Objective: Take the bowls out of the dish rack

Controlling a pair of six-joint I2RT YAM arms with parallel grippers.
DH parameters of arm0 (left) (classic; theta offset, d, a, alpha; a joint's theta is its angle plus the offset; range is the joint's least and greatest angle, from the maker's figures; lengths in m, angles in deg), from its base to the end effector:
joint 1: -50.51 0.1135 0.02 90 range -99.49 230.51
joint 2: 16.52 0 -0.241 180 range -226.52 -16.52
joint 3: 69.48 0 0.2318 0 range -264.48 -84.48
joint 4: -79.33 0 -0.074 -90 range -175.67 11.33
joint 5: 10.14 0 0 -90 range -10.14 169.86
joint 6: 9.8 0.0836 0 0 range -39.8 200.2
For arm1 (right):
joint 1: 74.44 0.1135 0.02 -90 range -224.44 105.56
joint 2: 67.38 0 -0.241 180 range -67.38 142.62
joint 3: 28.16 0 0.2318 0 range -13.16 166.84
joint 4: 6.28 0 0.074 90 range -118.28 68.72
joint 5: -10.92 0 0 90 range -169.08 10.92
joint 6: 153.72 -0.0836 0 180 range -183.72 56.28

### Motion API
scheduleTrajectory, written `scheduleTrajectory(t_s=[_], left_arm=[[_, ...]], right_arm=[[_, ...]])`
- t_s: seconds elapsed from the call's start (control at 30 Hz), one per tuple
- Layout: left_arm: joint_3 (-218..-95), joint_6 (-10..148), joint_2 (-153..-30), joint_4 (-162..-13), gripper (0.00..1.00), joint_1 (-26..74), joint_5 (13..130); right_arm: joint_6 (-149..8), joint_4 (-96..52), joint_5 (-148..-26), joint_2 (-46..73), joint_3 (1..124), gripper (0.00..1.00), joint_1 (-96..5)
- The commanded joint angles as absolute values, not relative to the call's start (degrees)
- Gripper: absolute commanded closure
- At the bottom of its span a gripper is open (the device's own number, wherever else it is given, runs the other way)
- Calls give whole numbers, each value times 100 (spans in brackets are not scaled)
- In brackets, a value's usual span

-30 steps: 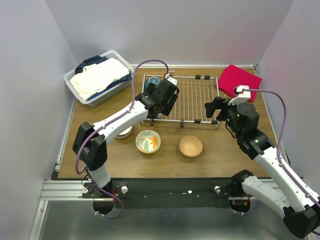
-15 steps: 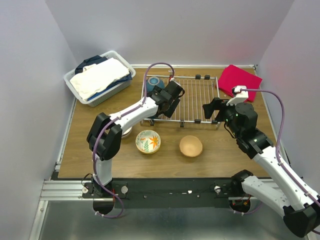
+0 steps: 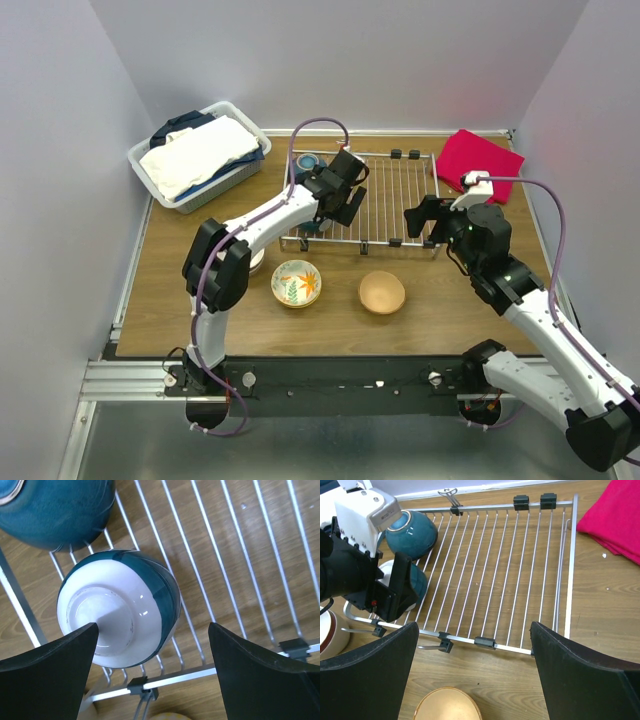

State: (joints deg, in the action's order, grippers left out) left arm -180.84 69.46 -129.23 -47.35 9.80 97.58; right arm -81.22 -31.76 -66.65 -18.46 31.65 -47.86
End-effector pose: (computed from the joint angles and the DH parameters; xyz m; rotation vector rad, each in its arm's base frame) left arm 0.3453 -0.2635 0.2050 0.5177 2.4058 0.0054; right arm 0.2226 0.0912 0.2998 0.0087 1.8330 0.3455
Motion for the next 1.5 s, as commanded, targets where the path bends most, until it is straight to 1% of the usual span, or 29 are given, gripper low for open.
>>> scheduleTrajectory(t_s=[0.0, 0.27, 0.37, 0.47, 0.57, 0.67, 0.7, 0.8, 0.97, 1.07, 1.1, 1.17, 1.2, 1.27, 1.3, 1.33, 1.47], left_arm=[[-18387, 6843, -13315, -5033, 1, 973, 8857], [-19056, 6834, -13746, -5473, 1, 964, 8084], [-19337, 6825, -13834, -5622, 1, 999, 7995], [-19504, 6694, -13747, -5789, 1, 1060, 7802], [-19330, 6483, -13369, -6096, 1, 1201, 7767], [-18750, 6149, -12737, -6508, 1, 1482, 7802], [-18366, 6070, -12561, -6606, 1, 1587, 7802], [-17645, 5885, -11858, -6870, 1, 1974, 7802], [-16729, 5867, -10786, -6801, 1, 2606, 7889], [-16008, 5876, -10127, -6783, 1, 2870, 7951], [-15624, 5876, -9960, -6766, 1, 3028, 7942], [-15235, 5955, -9406, -6739, 1, 3169, 8170], [-14850, 5981, -9213, -6713, 1, 3274, 8223], [-14479, 6086, -8642, -6608, 1, 3415, 8372], [-14138, 6113, -8457, -6564, 1, 3460, 8434], [-13978, 6139, -8064, -6502, 1, 3530, 8556], [-13169, 6113, -7147, -6475, 1, 3583, 8820]], right_arm=[[-8051, -3315, -6704, -1834, 3096, 0, -4764], [-7972, -3341, -6677, -1816, 3069, 0, -4764], [-7884, -3350, -6686, -1799, 3104, 0, -4764], [-7665, -3324, -6843, -1746, 3183, 0, -4764], [-7199, -3279, -7186, -1588, 3297, 0, -4764], [-6751, -3323, -7801, -1334, 3473, 0, -4764], [-6672, -3323, -8098, -1255, 3508, 0, -4755], [-6433, -3236, -8521, -886, 3649, 0, -4755], [-5810, -3104, -8769, -140, 3921, 0, -4536], [-5398, -3095, -8620, 248, 4194, 0, -4229], [-5283, -3086, -8411, 528, 4255, 0, -4115], [-4836, -3104, -8103, 801, 4535, 0, -3729], [-4695, -3112, -7762, 1116, 4641, 0, -3614], [-4343, -3077, -7557, 1416, 4896, 0, -3359], [-4246, -3051, -7391, 1549, 4976, 0, -3297], [-4036, -3007, -7294, 1820, 5046, 0, -3218], [-3569, -2937, -6836, 2454, 5415, 0, -2971]])
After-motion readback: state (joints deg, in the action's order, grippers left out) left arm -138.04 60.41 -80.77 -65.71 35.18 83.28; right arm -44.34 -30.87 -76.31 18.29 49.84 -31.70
